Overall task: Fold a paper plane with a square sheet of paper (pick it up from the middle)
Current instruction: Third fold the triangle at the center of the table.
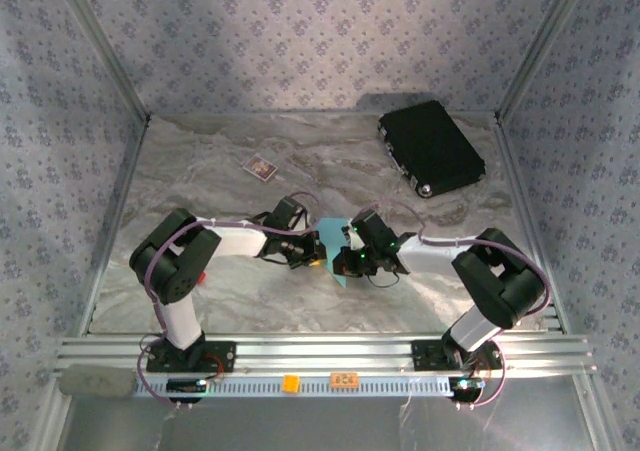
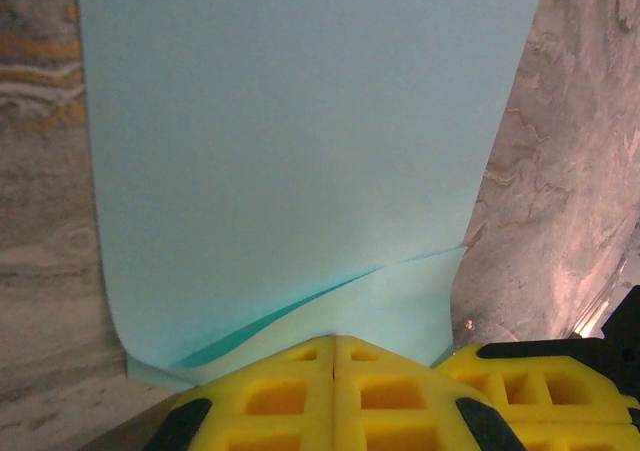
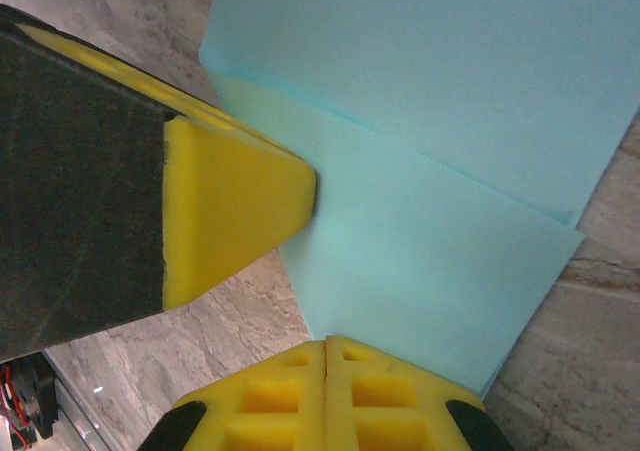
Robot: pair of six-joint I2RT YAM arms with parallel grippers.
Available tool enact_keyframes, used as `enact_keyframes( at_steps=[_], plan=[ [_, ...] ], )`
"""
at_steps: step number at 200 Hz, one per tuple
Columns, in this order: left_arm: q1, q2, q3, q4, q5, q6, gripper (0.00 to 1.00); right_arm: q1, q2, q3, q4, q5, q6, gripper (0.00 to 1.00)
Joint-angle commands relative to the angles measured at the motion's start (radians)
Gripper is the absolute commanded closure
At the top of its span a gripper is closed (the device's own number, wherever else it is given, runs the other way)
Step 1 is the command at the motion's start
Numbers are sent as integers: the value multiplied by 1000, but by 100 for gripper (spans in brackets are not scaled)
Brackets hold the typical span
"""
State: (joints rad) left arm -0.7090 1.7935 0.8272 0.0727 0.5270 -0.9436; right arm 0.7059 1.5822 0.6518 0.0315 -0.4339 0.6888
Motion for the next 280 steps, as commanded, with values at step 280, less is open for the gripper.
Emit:
enact_keyframes(
  at_steps=[280],
  plan=[
    [37,8,15,-110,-104,-20,98,4,56,-43,-68,64,51,100]
  ],
)
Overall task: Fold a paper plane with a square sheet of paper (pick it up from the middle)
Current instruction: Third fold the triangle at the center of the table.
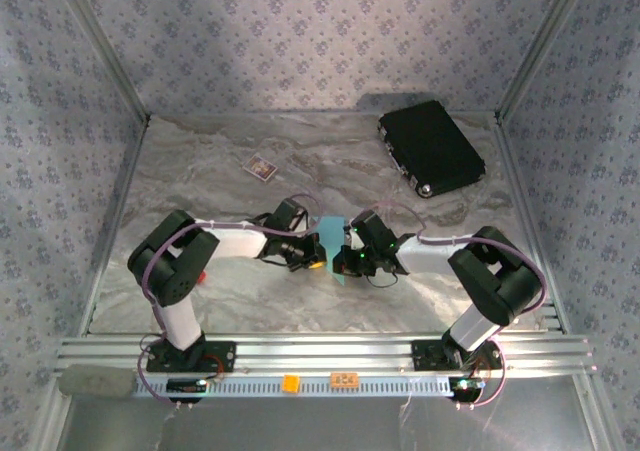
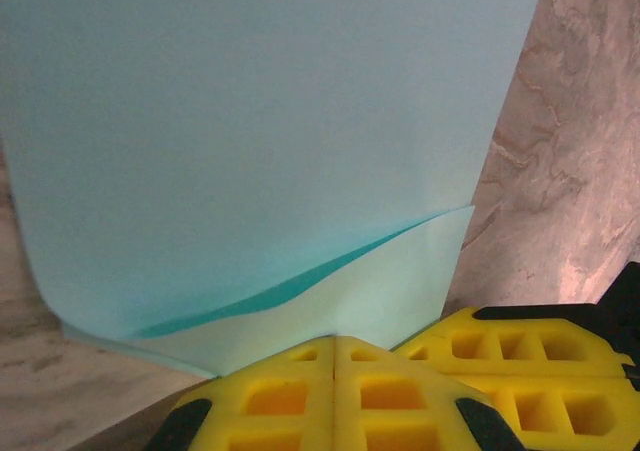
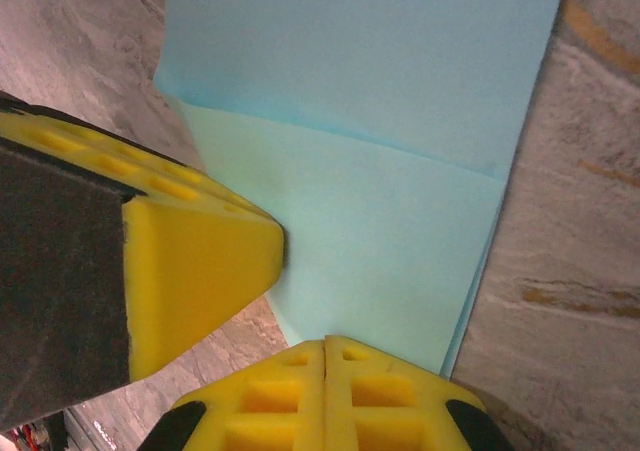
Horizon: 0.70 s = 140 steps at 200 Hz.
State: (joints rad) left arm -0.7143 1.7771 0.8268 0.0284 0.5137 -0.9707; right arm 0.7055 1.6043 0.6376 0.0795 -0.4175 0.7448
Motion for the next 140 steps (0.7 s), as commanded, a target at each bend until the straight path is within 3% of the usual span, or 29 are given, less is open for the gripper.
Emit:
enact_keyframes(
  at_steps=[1,140],
  plan=[
    [43,23,14,-67,-91,7,98,6,34,-29,-116,48,-5,100],
    [159,-4,23,-78,-127,24,96,5,29,-35,-109,43,-16,100]
  ],
)
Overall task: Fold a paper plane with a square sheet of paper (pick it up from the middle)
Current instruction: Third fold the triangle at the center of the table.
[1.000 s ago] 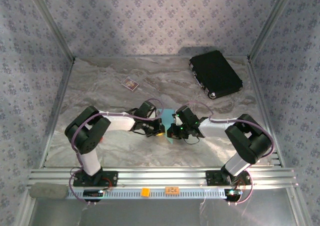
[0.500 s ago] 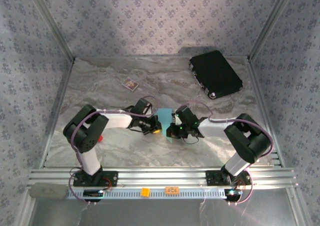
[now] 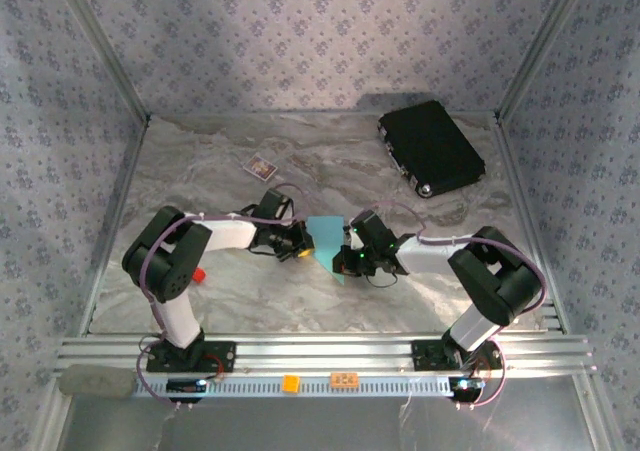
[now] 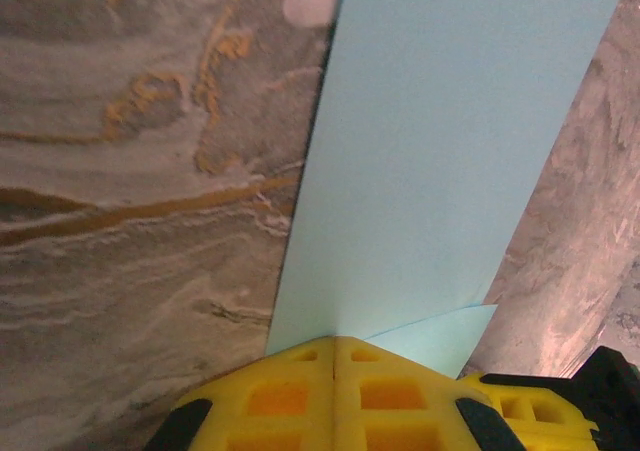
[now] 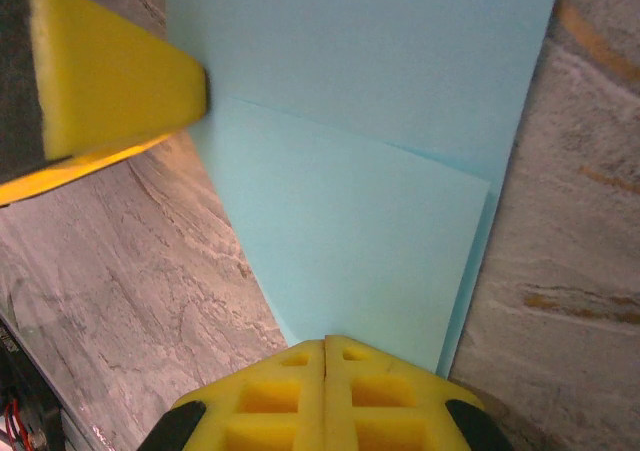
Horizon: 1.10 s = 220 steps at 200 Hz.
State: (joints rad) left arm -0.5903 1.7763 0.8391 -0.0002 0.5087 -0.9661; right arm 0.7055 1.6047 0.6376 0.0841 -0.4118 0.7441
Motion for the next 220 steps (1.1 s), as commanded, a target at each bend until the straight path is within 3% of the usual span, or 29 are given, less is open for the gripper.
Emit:
enact_keyframes(
  at_steps=[1,85,110,166,220],
  plan=[
    [36,-3,10,-49,-122,20,96,4,29,-35,-114,38,-15,100],
    [35,-122,-18,-17,-147,38,93,0,27,-32,-110,33,-26,100],
    [19,-133,-37,54,-103,33,92,-1,25,-28,-112,33,-27,100],
    [-38,-42,-25,121,-32,36,93,-4,20,-29,-109,36,-28,100],
    [-30,28,2,1,-47,100,96,-5,-17,9,-94,1,-36,100]
  ],
)
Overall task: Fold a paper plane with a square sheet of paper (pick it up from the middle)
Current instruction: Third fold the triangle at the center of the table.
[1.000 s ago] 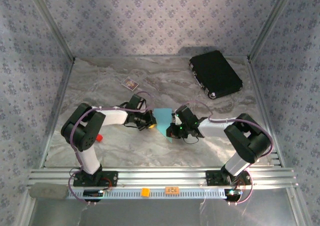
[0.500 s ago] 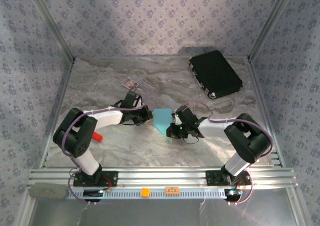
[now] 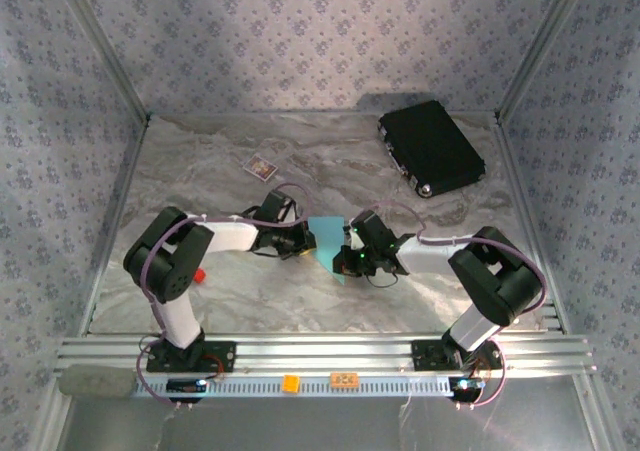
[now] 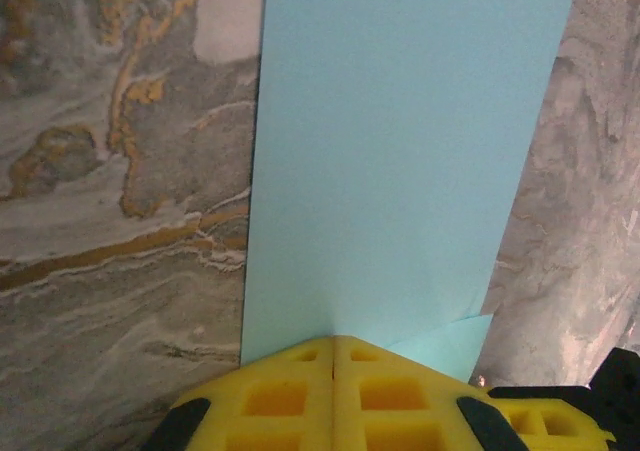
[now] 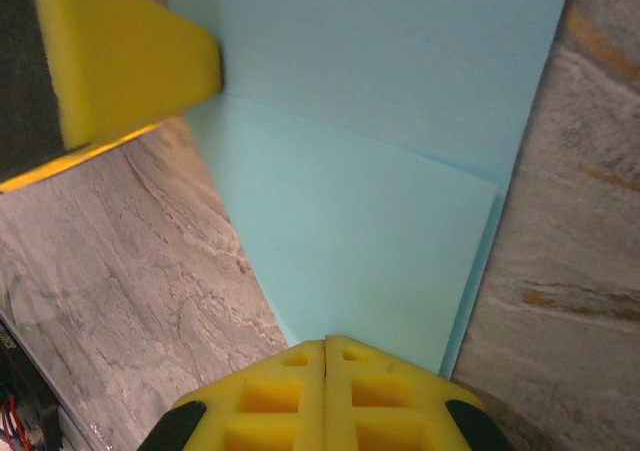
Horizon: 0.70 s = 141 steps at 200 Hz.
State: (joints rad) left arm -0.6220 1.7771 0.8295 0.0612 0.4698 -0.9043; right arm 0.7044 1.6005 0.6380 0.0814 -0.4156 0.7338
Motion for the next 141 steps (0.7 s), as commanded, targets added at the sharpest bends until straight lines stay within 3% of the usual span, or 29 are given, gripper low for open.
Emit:
enact_keyframes(
  at_steps=[1,36,110,141],
  plan=[
    [2,27,10,-61,-9,39,96,-4,-14,10,-92,3,-26,100],
    [3,27,-11,-62,-22,36,96,10,-42,78,-87,-33,-46,99],
    [4,32,-19,-47,-14,34,98,38,158,196,-46,-62,-43,97],
    [4,36,-21,-50,-19,33,99,28,139,173,-69,-74,-42,96]
  ],
)
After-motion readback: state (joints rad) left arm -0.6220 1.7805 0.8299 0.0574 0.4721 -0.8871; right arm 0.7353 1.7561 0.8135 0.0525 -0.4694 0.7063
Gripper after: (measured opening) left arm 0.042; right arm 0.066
